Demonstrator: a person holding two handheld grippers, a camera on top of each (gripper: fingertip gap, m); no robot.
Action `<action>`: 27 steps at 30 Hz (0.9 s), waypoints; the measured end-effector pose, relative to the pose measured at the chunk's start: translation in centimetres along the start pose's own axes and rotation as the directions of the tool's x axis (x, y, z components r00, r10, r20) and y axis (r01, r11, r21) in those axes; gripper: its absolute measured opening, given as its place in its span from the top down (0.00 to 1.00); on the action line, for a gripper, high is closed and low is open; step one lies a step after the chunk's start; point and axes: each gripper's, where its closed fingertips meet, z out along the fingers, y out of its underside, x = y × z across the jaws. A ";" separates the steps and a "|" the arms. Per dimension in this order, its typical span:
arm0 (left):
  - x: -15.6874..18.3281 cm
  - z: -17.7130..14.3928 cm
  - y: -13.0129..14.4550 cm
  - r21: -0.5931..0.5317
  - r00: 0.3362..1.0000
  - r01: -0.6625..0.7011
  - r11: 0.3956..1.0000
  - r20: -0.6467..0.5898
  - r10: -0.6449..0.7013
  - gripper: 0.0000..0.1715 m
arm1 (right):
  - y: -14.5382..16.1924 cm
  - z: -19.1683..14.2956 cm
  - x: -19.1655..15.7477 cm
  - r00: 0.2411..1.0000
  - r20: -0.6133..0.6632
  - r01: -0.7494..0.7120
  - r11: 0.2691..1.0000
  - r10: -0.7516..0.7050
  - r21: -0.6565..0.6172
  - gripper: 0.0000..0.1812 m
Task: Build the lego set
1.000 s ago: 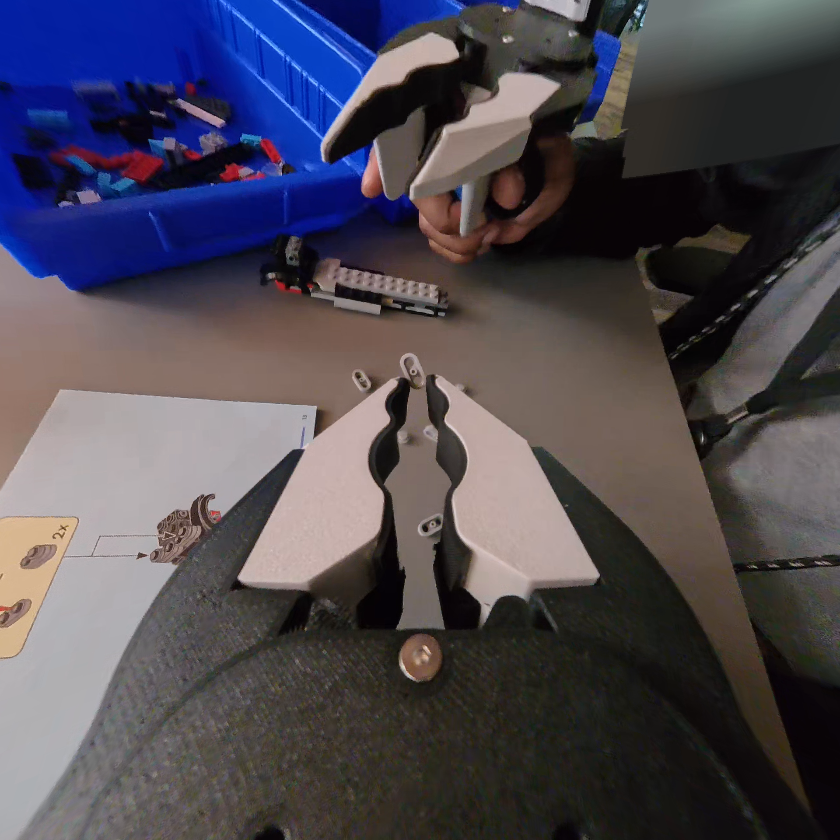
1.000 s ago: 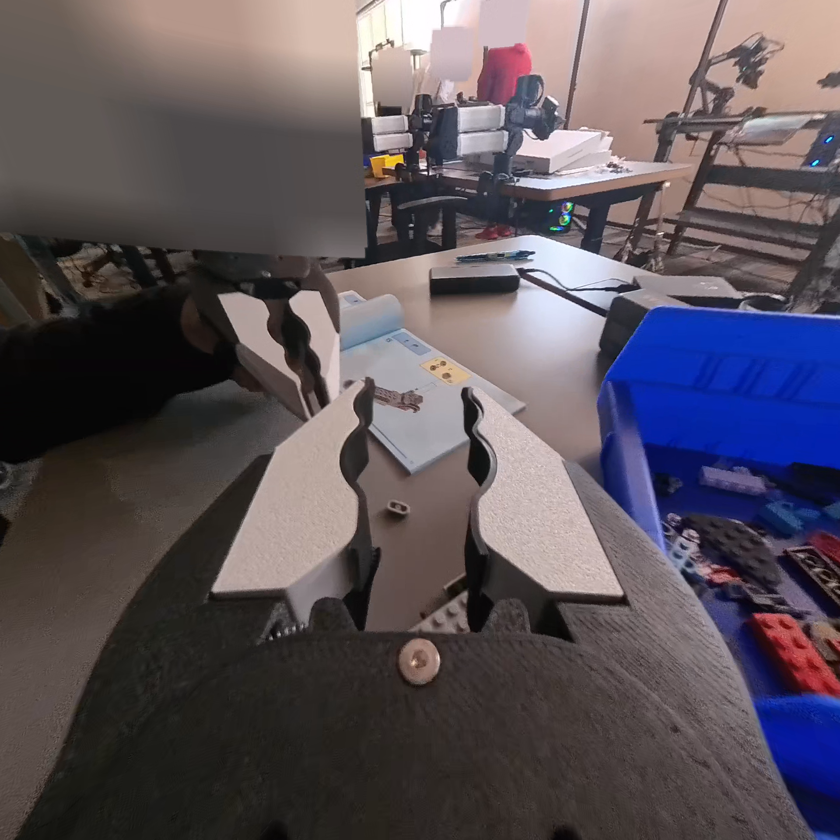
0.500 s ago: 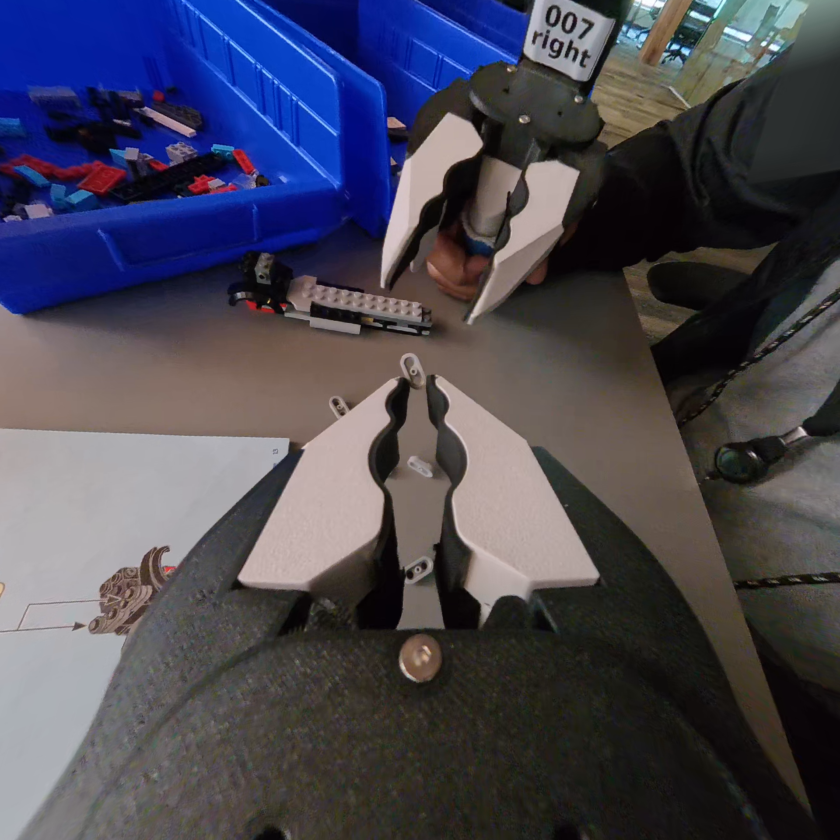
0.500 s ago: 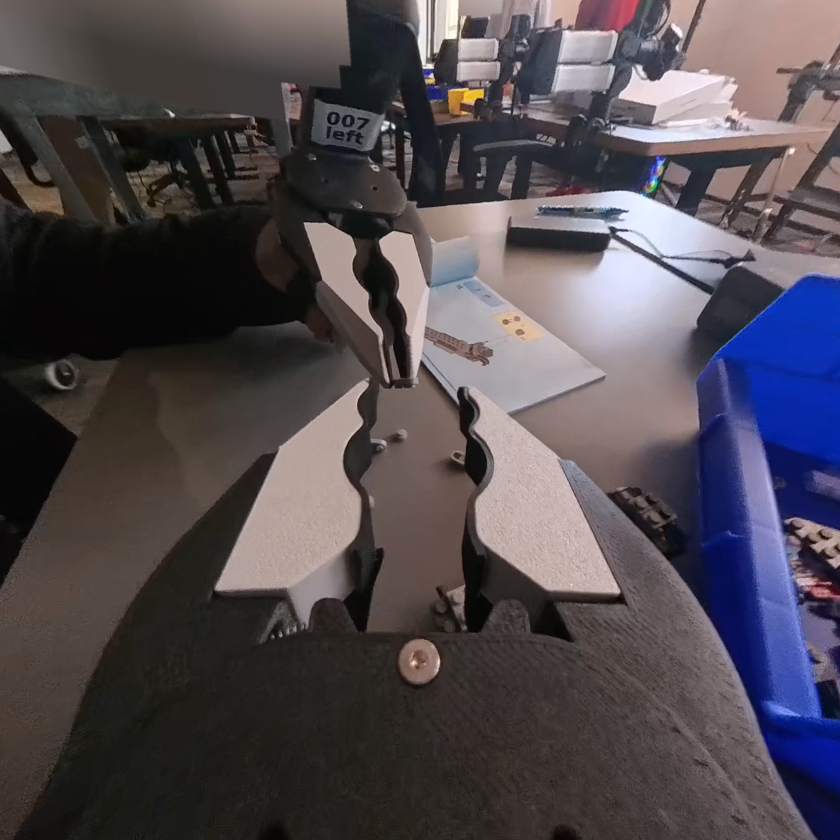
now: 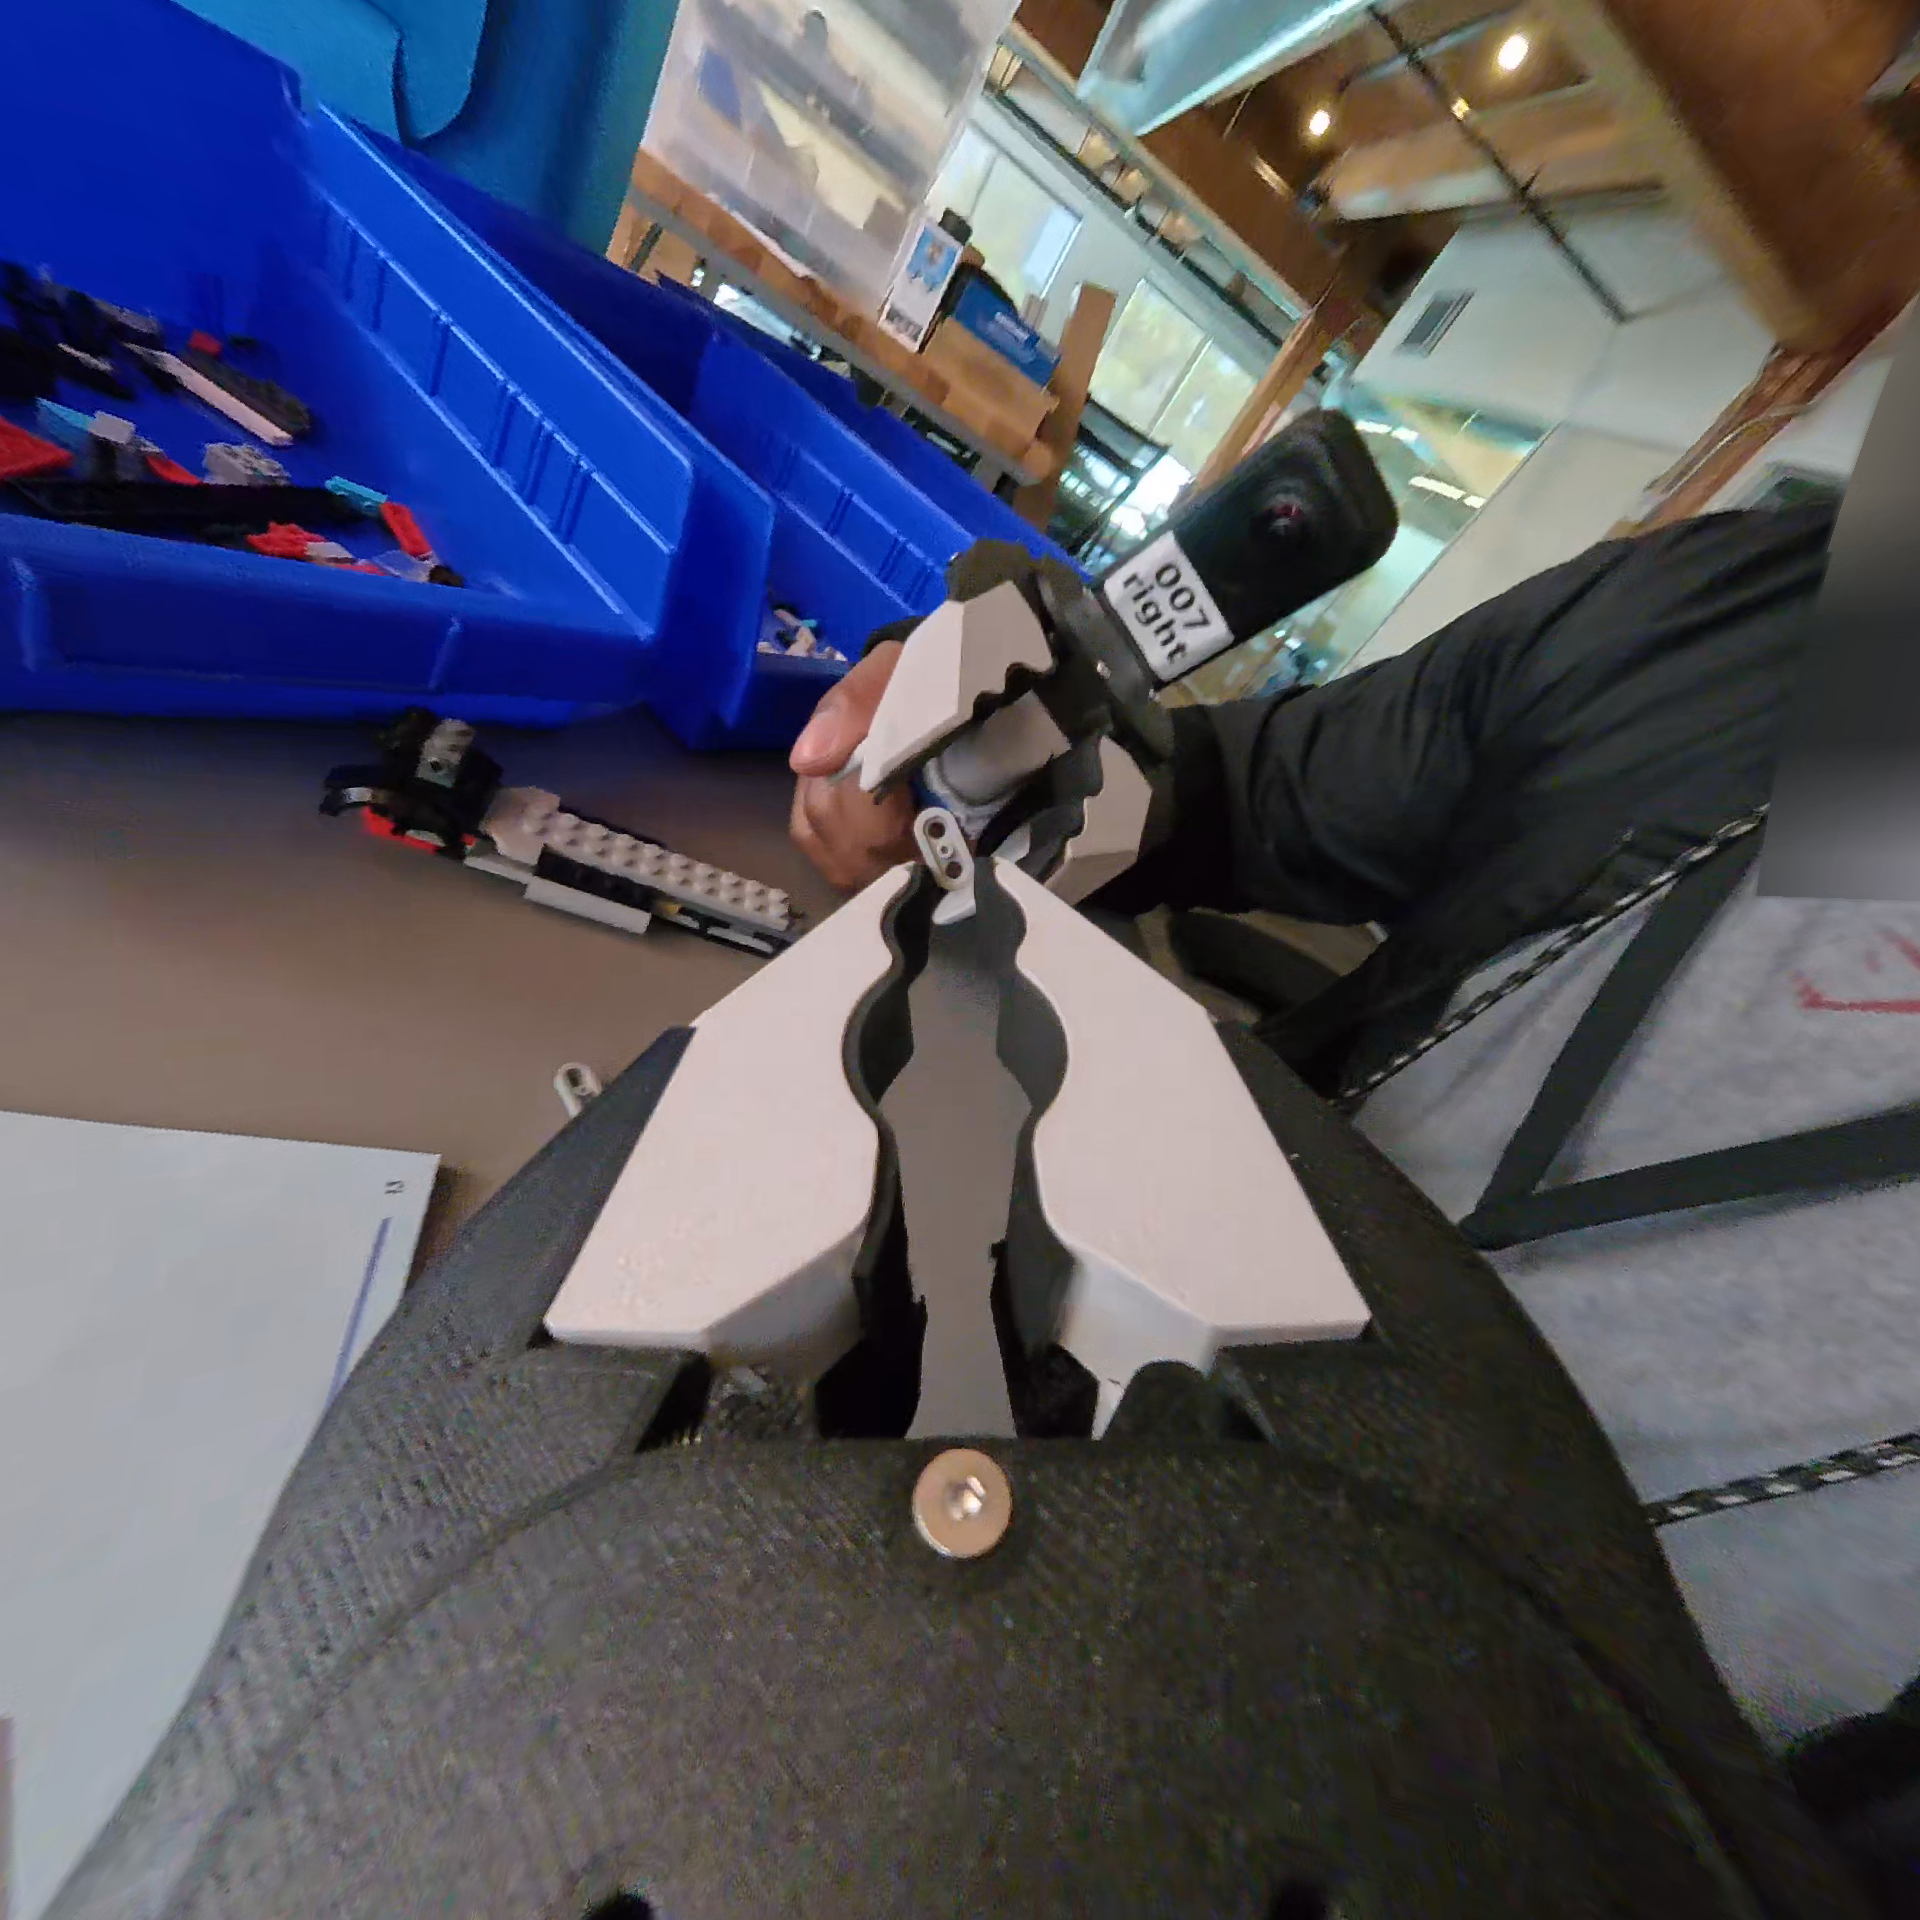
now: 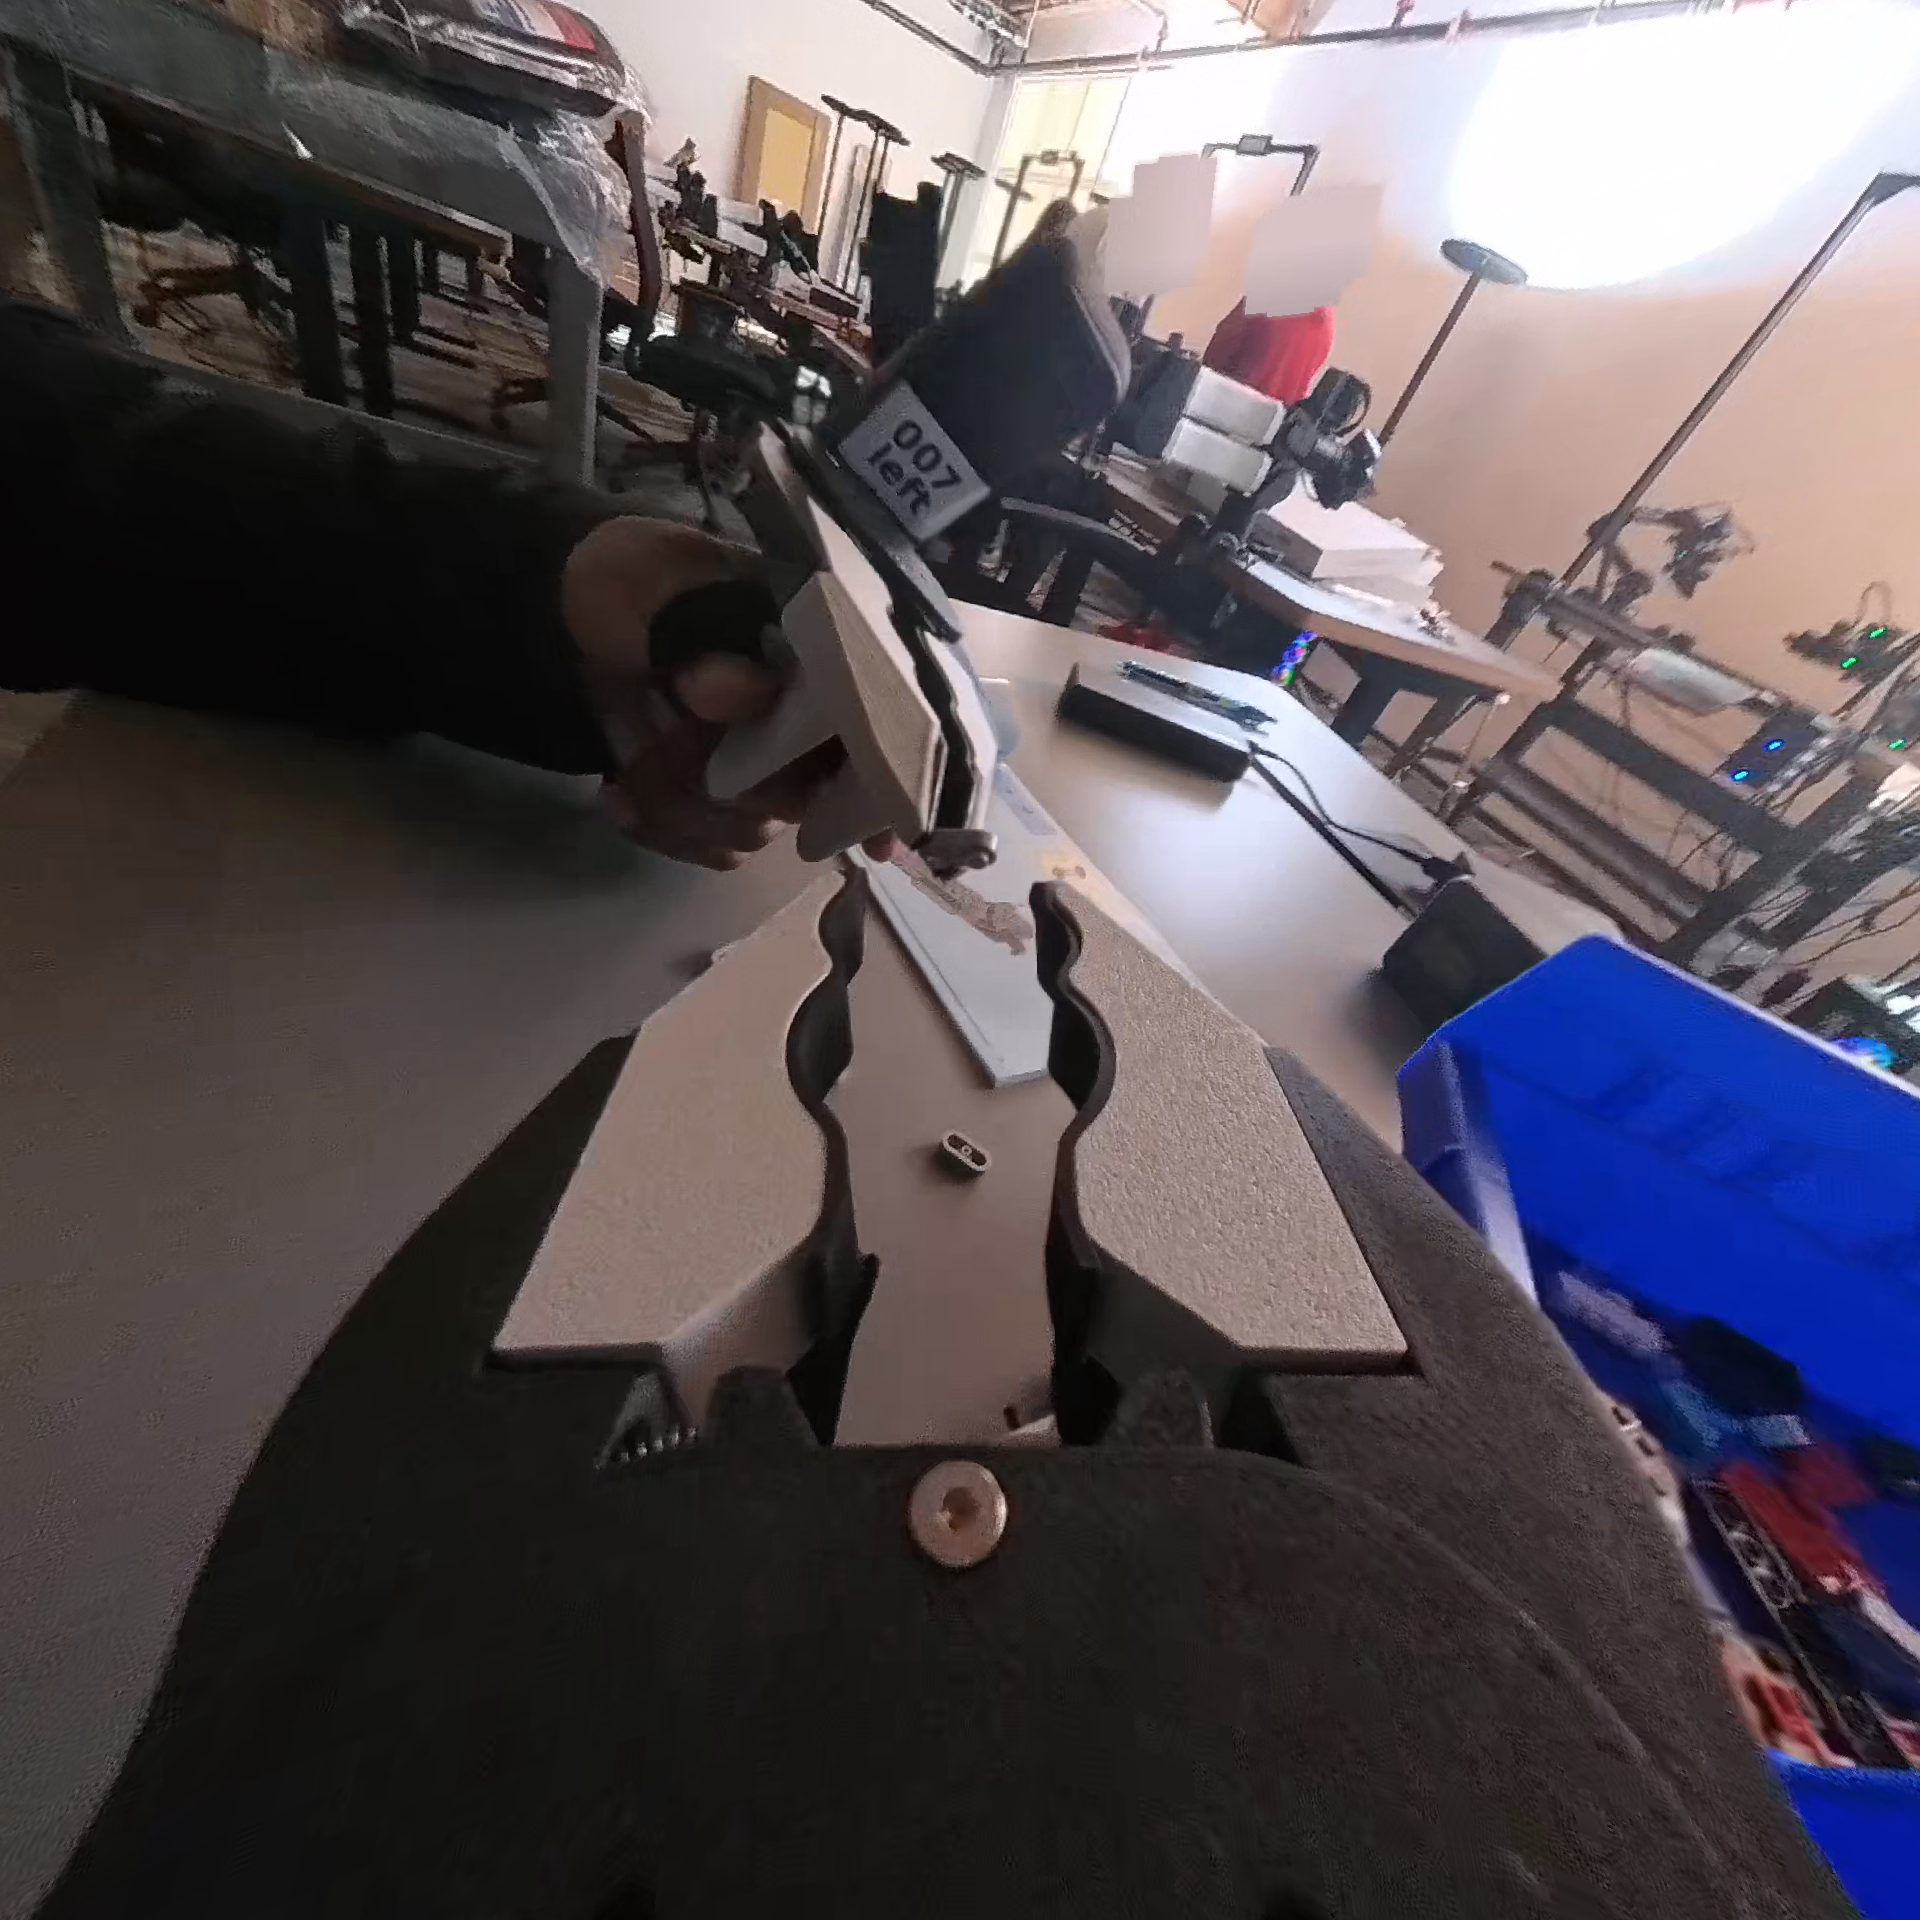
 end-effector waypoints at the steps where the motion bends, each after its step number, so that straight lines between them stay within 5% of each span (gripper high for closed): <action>1: 0.2 0.1 -0.1 0.009 1.000 0.017 1.000 -0.017 -0.016 0.95 | -0.2 0.0 0.0 1.000 -0.014 0.021 1.000 -0.021 0.005 0.81; 27: 0.0 0.4 -0.1 0.052 0.972 0.220 0.974 -0.102 -0.214 0.95 | -0.1 0.3 0.4 0.989 -0.091 0.113 0.994 -0.113 -0.009 0.90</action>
